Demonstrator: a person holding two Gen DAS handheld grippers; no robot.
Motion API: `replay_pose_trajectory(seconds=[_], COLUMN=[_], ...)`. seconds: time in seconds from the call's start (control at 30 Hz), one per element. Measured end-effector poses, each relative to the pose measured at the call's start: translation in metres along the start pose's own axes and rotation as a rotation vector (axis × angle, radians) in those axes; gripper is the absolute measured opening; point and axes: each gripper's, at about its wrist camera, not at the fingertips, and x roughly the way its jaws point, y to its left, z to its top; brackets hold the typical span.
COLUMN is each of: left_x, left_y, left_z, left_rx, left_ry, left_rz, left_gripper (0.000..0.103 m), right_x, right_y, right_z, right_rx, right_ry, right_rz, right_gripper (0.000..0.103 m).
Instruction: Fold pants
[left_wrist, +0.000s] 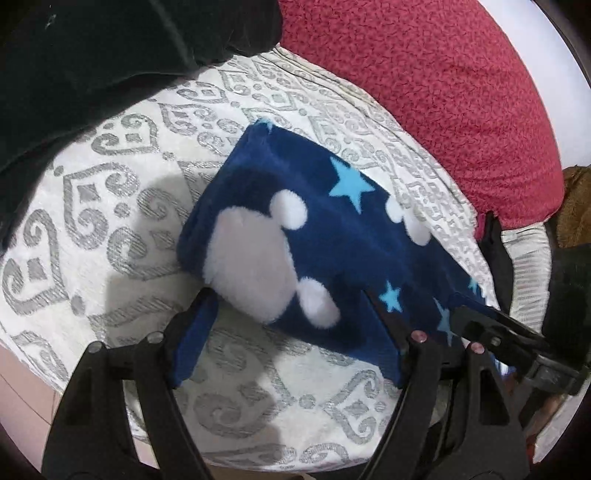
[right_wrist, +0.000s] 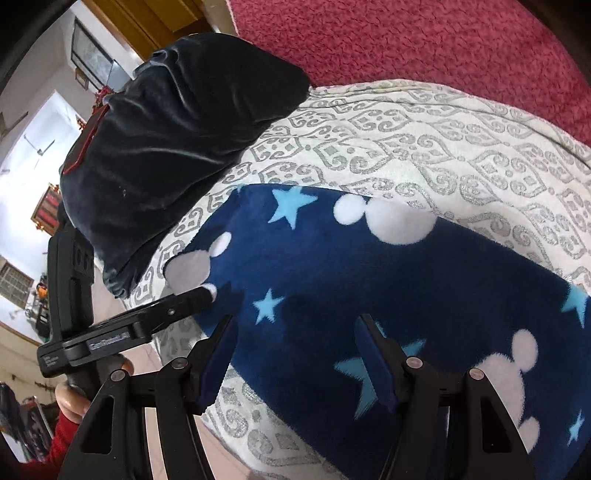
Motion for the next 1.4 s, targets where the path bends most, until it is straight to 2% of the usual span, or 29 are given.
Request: replay_pose_trajectory(seconds=[0.07,0.23,0.33,0.37,0.4,0.47,0.53,0.6,0.7,0.9,0.97,1.1,1.23,1.27,1.4], left_x=[-0.001,0.009,0.014,0.017,0.018,0.018,0.015,0.009,0.002,-0.015,-0.014,0.002,0.028,0.036,0.060], left_y=[0.003,0.008,0.014,0.017,0.021,0.023,0.016,-0.002,-0.023,-0.084,-0.118,-0.183,-0.247,-0.263,-0.297], left_z=[0.001,0.010,0.016,0.019,0.021,0.024,0.025,0.027,0.031,0.035,0.030,0.010,-0.030,-0.047,-0.093], left_rx=[-0.007,-0.047,-0.079,-0.097,-0.119,-0.160,-0.138,-0.067,0.004,0.150,0.228,0.380,0.568,0.625,0.745], left_ry=[0.007,-0.018,-0.037,-0.036,-0.032,-0.044,-0.063,-0.092,-0.128,-0.183,-0.184,-0.148,-0.082,-0.059,0.027], left_rz=[-0.032,-0.028,-0.005,-0.002,-0.019,-0.048,-0.028,0.025,0.052,0.033,0.006,-0.026,-0.054,-0.063,-0.063], left_gripper=[0.078,0.070,0.043,0.029,0.023,0.019,0.018,0.018,0.017,0.017,0.017,0.017,0.017,0.017,0.017], right_x=[0.004,0.012,0.012,0.012,0.011,0.010,0.007,0.002,-0.010,-0.057,-0.076,-0.105,-0.132,-0.138,-0.151], right_y=[-0.002,-0.008,-0.007,-0.008,-0.009,-0.013,-0.019,-0.025,-0.036,-0.072,-0.091,-0.126,-0.164,-0.174,-0.206], right_z=[0.001,0.000,-0.002,-0.002,-0.002,-0.003,-0.004,-0.006,-0.010,-0.026,-0.036,-0.053,-0.074,-0.081,-0.103], right_rx=[0.006,0.034,0.019,0.016,0.017,0.031,0.051,0.069,0.096,0.179,0.216,0.285,0.372,0.405,0.521], right_ry=[0.007,0.028,0.027,0.027,0.025,0.022,0.017,0.011,-0.011,-0.090,-0.123,-0.156,-0.188,-0.197,-0.201], right_rz=[0.000,0.022,0.014,0.009,0.005,0.004,-0.002,-0.007,-0.018,-0.040,-0.055,-0.084,-0.099,-0.089,-0.017], right_gripper=[0.067,0.067,0.067,0.067,0.067,0.067,0.067,0.067,0.067,0.067,0.067,0.067,0.068,0.068,0.073])
